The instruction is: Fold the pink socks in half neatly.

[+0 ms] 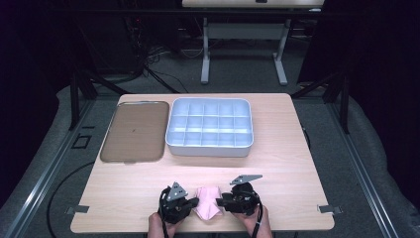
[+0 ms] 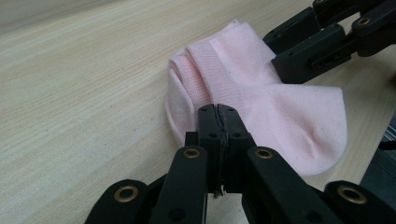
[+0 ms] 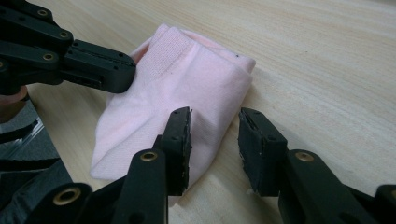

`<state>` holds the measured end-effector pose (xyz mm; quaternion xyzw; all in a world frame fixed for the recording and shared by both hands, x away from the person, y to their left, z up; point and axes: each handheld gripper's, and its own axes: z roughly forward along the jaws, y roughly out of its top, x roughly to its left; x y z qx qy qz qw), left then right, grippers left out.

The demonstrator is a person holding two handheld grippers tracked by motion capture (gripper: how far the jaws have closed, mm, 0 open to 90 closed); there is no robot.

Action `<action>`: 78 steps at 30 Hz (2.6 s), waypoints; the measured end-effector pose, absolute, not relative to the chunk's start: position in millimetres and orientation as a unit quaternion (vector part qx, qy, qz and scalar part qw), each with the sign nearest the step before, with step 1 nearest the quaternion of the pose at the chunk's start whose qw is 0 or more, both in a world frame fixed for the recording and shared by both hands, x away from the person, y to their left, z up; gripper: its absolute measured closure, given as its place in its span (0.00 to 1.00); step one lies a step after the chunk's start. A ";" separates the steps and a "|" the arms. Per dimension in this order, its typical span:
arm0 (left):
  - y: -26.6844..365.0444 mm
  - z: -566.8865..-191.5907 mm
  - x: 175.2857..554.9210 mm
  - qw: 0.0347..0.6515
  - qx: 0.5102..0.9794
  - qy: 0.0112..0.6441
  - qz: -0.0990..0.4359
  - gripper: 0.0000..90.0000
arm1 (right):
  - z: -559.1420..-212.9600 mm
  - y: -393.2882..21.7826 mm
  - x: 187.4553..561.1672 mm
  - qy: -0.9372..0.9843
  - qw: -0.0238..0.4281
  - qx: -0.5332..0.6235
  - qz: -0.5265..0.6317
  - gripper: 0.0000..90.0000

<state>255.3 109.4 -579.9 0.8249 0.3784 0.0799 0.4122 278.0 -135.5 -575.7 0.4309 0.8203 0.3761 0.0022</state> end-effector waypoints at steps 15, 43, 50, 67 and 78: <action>103.6 -580.7 253.5 0.416 0.820 0.384 0.082 0.99 | -558.2 -137.6 275.8 0.811 -0.019 0.419 0.408 0.94; 103.7 -574.5 249.2 0.404 0.827 0.381 0.086 0.96 | -563.5 -108.4 280.6 0.831 -0.008 0.389 0.397 0.93; 103.8 -579.5 252.0 0.402 0.825 0.387 0.085 1.00 | -560.4 -106.8 278.7 0.833 -0.001 0.386 0.396 0.92; 117.8 -588.8 258.7 0.446 0.799 0.401 0.031 1.00 | -564.6 -88.6 276.5 0.844 0.022 0.376 0.382 0.92; 118.7 -566.1 263.2 0.439 0.808 0.387 0.062 1.00 | -562.0 -83.2 275.3 0.855 0.033 0.374 0.357 0.94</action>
